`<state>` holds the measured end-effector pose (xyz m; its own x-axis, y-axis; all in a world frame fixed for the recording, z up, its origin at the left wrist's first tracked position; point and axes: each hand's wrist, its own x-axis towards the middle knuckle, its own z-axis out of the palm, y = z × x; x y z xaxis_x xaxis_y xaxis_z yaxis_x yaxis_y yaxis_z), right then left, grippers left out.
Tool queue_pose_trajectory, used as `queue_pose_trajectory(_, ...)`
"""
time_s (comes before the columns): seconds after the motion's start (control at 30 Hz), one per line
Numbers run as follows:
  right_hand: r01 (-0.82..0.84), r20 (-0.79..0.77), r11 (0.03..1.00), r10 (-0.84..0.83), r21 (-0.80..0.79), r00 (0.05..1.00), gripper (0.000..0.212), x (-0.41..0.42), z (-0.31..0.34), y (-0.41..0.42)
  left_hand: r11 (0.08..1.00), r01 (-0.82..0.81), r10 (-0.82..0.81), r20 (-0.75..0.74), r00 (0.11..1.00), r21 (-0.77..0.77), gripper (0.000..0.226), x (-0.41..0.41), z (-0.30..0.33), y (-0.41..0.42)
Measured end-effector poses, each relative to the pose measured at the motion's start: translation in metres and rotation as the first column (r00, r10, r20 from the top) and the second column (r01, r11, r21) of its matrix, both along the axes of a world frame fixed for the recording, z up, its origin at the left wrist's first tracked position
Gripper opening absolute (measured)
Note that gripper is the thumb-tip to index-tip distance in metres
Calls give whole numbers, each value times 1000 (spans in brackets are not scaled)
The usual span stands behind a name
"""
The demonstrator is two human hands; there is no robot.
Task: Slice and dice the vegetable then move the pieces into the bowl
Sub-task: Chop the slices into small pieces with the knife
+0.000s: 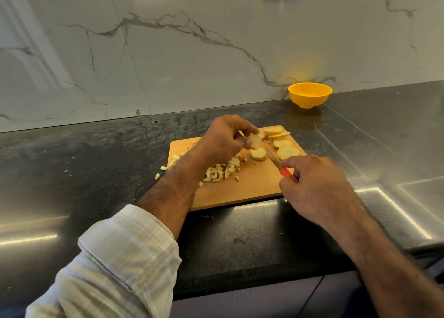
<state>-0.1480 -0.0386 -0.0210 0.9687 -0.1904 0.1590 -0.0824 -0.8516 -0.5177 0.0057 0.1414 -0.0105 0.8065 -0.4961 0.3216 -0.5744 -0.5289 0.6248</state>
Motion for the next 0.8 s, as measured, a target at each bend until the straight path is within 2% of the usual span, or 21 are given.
queue_pose_trajectory(0.13, 4, 32, 1000, -4, -7, 999, 39, -7, 0, 2, 984, 44, -30, -81, 996, 172, 25, -9, 1, -7)
queue_pose_trajectory(0.23, -44, 43, 998, 43, 34, 998, 40, -22, -3, 5, 993, 30, -26, -41, 999, 115, 21, -3, 7, 3)
queue_pose_trajectory(0.37, -71, 6, 997, 71, 5, 997, 39, -22, -4, 10, 1000, 2, -2, -27, 1000, -6, 12, 4, 8, 13)
queue_pose_trajectory(0.5, -25, 5, 999, 25, -36, 1000, 40, -6, 0, 5, 1000, 5, -4, -65, 998, 22, 13, 0, 4, 5)
queue_pose_trajectory(0.63, -9, -8, 1000, 9, -30, 1000, 39, -1, 0, 7, 990, -5, 20, -100, 995, 142, 16, -4, -2, -6)
queue_pose_trajectory(0.8, -14, 33, 998, 16, -62, 999, 37, -8, -2, 15, 943, -66, 75, -15, 997, 327, 8, 0, -3, -8)
